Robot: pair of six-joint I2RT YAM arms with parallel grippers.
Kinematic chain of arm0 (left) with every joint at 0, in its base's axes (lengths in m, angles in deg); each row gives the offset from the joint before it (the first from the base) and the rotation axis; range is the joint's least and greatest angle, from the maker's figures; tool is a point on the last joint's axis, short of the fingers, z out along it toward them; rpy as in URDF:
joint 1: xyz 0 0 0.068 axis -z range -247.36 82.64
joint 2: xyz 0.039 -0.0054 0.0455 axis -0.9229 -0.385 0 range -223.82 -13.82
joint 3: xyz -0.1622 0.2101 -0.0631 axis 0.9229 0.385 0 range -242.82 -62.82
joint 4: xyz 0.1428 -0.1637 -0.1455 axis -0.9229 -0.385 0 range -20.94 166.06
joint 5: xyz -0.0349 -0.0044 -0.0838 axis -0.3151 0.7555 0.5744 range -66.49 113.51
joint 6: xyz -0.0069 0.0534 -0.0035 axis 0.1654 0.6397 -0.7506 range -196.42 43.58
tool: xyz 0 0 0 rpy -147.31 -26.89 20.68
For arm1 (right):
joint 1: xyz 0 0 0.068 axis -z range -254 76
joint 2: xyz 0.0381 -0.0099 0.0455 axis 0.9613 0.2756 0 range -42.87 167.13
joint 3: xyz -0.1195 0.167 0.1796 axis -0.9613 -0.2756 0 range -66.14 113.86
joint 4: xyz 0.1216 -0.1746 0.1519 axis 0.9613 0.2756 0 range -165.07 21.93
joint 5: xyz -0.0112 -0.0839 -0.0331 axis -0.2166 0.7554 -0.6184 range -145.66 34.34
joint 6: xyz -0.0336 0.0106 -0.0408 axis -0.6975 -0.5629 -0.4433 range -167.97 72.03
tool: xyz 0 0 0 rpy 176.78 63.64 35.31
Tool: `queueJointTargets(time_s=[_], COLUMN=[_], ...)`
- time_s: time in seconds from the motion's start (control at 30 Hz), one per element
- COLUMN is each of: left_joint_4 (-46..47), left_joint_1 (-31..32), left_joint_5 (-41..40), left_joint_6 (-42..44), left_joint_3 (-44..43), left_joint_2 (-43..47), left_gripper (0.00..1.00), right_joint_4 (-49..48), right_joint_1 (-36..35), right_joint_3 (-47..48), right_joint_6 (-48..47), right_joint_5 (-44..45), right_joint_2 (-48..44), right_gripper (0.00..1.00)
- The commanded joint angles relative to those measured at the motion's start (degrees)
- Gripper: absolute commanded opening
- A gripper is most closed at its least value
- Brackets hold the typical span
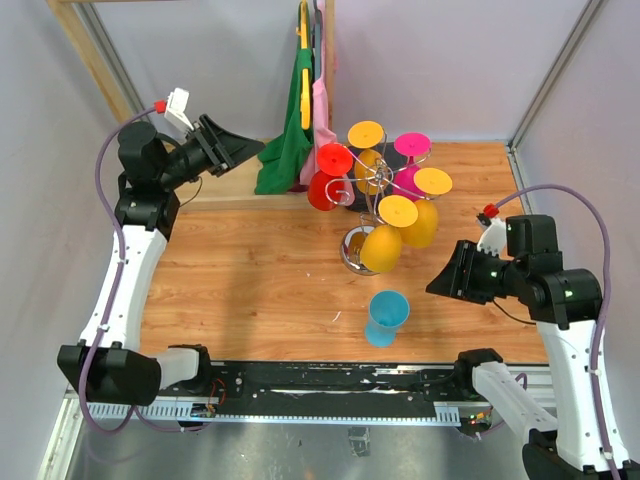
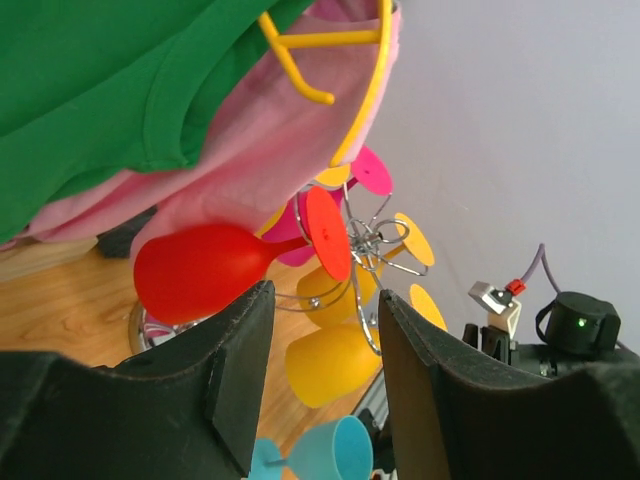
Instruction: Place the wine glass upside down on the wine glass rack
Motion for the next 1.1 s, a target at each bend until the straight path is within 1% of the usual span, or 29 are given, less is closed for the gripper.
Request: queueJointTargets(time_s=[0.0, 0.1, 0.33, 0.63, 0.87, 1.07], left_joint_4=[-6.4, -8.3, -8.3, -8.4, -8.7, -9.0], left_joint_1=[1.6, 2.6, 3.0, 3.1, 3.1, 3.1], left_joint_5=[-3.9, -5.2, -4.8, -4.6, -4.6, -4.9], left_joint_6=[6.4, 7.8, 7.6, 7.6, 7.6, 7.8], left_joint_3=[-2.1, -2.7, -2.5, -2.9, -3.0, -3.1], left_joint_2=[1.1, 1.4, 1.4, 1.7, 2.0, 2.4], left_gripper=[0.51, 0.51, 0.51, 0.51, 0.5, 0.5], right_joint_4=[1.5, -0.2, -3.8, -9.3, -14.4, -18.7], right_joint_1=[0.7, -1.2, -9.7, -18.3, -20.3, -24.3], right_joint_3=[-2.2, -4.1, -7.2, -11.4, -13.2, -16.8], right_joint_6=[-4.3, -3.4, -0.4, 3.9, 6.3, 9.3], right_joint_5=[1.5, 2.0, 8.1, 12.2, 13.4, 16.3], right_joint_2=[0.2, 0.6, 2.7, 5.2, 6.5, 7.2], right_gripper=[0.42, 0.41, 0.42, 0.41, 0.41, 0.4])
